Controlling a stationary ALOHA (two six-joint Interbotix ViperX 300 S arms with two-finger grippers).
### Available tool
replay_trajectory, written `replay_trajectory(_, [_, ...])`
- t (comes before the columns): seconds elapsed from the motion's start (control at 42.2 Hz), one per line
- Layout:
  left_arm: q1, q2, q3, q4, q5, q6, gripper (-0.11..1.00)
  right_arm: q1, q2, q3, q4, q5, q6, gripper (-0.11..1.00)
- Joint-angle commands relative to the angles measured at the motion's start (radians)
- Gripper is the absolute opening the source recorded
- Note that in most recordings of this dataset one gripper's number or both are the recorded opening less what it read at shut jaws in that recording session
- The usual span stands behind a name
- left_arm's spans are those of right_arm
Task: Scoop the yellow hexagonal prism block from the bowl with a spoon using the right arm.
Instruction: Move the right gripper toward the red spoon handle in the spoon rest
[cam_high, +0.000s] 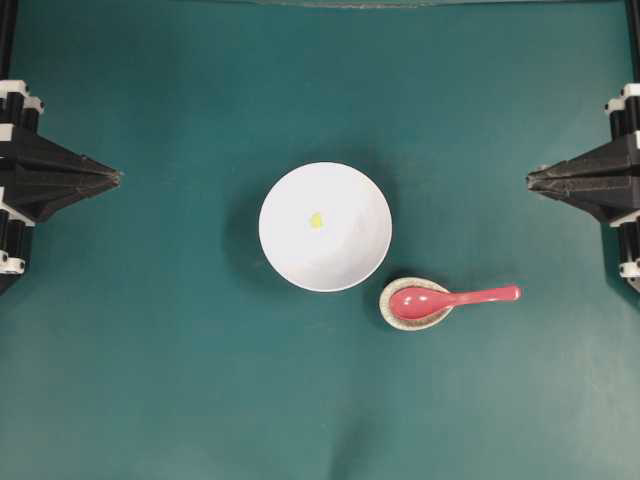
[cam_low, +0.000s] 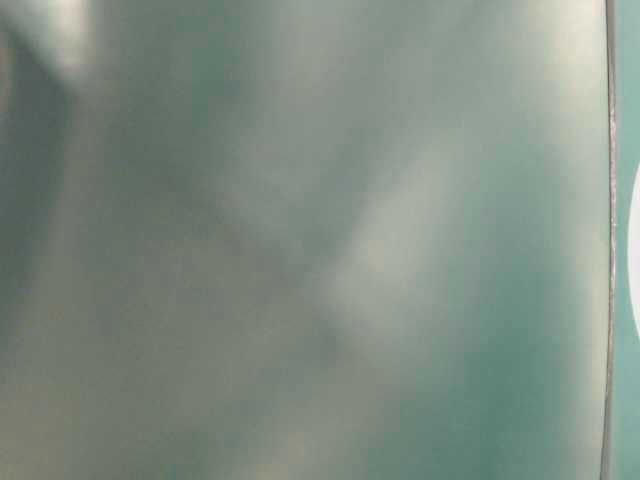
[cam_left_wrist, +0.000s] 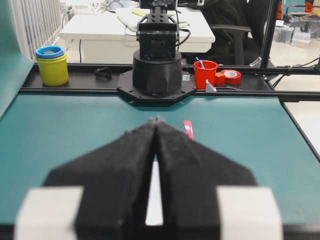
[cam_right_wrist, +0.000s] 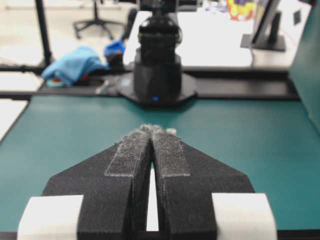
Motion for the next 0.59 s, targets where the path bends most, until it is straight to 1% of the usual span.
replay_trajectory(0.0, [-0.005, 0.006, -0.012, 0.005, 0.011, -0.014, 0.0, -0.003, 0.009, -0.015, -0.003, -0.002, -0.005, 0.0])
replay_trajectory(0.047, [-0.005, 0.003, -0.012, 0.006, 0.008, -0.031, 0.01, -0.003, 0.014, -0.015, -0.005, -0.005, -0.006, 0.0])
replay_trajectory(0.308, [-0.006, 0.006, -0.012, 0.006, 0.002, -0.031, 0.0, -0.003, 0.011, -0.02, -0.005, -0.043, -0.005, 0.0])
replay_trajectory(0.569, [-0.006, 0.009, -0.012, 0.006, 0.003, -0.032, 0.0, -0.003, 0.009, -0.018, -0.006, -0.046, -0.005, 0.0])
